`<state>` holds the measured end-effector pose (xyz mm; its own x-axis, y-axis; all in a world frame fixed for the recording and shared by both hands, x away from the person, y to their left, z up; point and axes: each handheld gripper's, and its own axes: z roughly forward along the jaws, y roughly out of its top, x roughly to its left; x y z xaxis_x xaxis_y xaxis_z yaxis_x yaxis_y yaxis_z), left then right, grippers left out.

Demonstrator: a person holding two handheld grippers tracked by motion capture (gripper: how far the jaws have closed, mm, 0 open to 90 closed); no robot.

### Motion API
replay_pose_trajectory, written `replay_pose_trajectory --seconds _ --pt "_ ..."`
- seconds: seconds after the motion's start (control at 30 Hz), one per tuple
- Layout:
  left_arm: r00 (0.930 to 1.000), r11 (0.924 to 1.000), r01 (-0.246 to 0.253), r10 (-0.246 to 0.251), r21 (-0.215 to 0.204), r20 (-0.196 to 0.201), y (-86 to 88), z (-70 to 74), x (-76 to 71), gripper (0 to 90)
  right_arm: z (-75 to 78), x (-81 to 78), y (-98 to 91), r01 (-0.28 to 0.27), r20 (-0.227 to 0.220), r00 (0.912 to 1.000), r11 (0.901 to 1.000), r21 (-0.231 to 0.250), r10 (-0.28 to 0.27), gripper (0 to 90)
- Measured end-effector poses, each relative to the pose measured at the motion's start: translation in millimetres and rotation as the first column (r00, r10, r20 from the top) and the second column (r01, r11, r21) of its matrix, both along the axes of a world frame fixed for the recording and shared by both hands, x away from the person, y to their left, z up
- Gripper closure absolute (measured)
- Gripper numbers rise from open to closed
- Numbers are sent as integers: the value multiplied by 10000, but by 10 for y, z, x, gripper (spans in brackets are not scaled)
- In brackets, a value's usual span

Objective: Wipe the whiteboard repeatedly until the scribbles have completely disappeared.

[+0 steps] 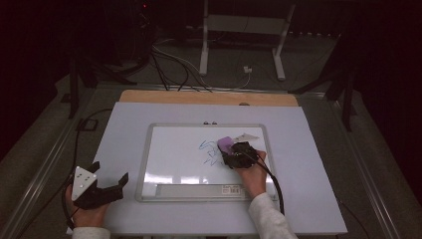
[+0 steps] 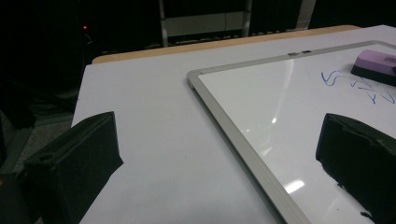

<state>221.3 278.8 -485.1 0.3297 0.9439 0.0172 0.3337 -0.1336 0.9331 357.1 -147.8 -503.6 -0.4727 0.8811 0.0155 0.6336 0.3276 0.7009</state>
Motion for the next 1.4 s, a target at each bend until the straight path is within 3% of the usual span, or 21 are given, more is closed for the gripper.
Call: replay_pose_trajectory --seconds 0.27,0.53,0.83,1.1,1.23,1.4 --pt "10000 10000 1 -1 9 11 2 3 -3 6 0 -97 159 -710 57 9975 9975 -49 710 400" --pt "10000 10000 8 -8 -15 26 6 1 -1 6 9 -7 34 116 -75 9999 9999 -93 -117 401" --pt "10000 10000 15 -15 16 21 0 3 -2 6 13 -78 177 -625 28 9980 9977 -244 626 401" --pt "10000 10000 23 -23 7 14 2 1 0 6 19 3 76 193 -52 9998 9993 -319 -195 400" --pt "10000 10000 28 -28 6 5 -8 -1 4 6 14 -36 132 -201 -93 9998 9997 -161 200 400" --pt "10000 10000 19 -19 5 11 0 2 -2 6 18 -52 189 -448 31 9990 9983 -365 450 401"
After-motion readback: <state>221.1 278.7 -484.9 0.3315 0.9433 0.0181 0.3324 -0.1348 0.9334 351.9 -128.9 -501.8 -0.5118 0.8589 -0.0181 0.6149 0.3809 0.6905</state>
